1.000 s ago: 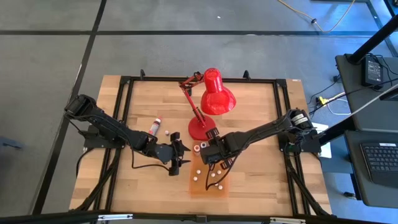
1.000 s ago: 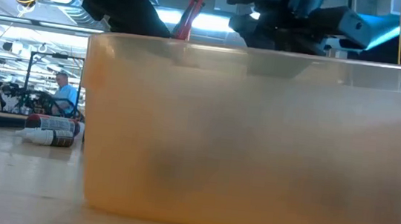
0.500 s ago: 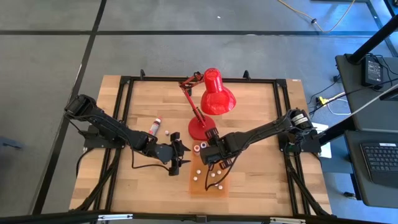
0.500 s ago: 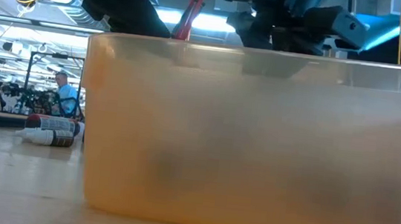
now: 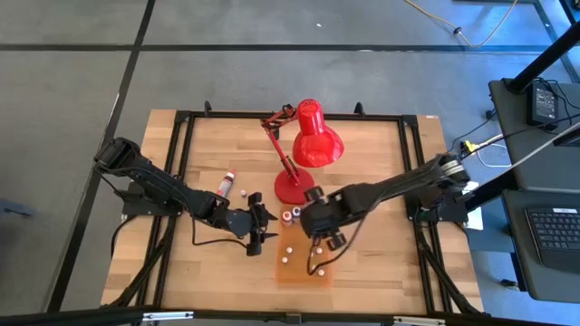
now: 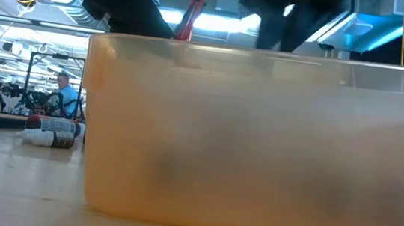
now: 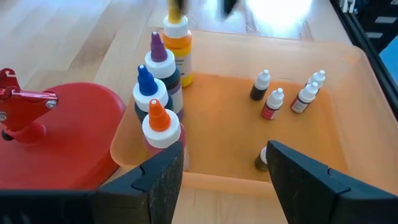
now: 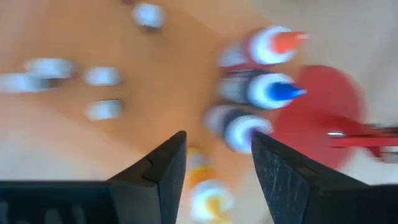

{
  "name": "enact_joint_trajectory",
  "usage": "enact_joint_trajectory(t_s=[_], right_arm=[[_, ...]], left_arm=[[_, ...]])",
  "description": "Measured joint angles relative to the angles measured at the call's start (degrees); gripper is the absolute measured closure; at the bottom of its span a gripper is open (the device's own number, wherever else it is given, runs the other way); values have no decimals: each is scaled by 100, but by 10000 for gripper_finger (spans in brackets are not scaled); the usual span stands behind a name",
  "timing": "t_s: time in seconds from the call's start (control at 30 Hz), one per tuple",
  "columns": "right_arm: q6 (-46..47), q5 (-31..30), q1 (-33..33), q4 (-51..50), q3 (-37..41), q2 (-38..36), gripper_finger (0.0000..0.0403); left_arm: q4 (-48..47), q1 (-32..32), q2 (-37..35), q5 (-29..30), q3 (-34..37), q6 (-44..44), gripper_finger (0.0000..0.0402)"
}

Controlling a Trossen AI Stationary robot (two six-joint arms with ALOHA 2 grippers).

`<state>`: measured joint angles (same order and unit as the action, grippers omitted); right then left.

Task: Pick & Place food coloring
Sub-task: Put the top small black food coloring bottle into the orange bin

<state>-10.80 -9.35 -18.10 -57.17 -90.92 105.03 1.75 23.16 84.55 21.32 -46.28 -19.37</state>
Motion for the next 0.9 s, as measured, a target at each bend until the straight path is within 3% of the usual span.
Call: enact_joint_trajectory(t_s=[0.07,0.17,0.4,0.5,0.77,0.9], right_arm=[[133,376,10,107,230,-312,219],[401,267,-16,468,823,-918,219],[1386,-1434,-495,1903,2836,-2608,219],[1519,-1817,-613,2496,3522,-3132,219],[1023,-1862,-585,4044,4720,-3641,219],[922,-1864,-491,4130,4877,-3645,219]], left_arm=[[1,0,0,-1,0,-85,178],[3,0,0,-2,0,-88,180],[80,0,0,-2,-1,-250,178],[120,32,0,-145,-2,-644,180],[-83,32,-1,-371,-6,-1241,179],[-1316,-144,-33,-20,-262,-1978,184]])
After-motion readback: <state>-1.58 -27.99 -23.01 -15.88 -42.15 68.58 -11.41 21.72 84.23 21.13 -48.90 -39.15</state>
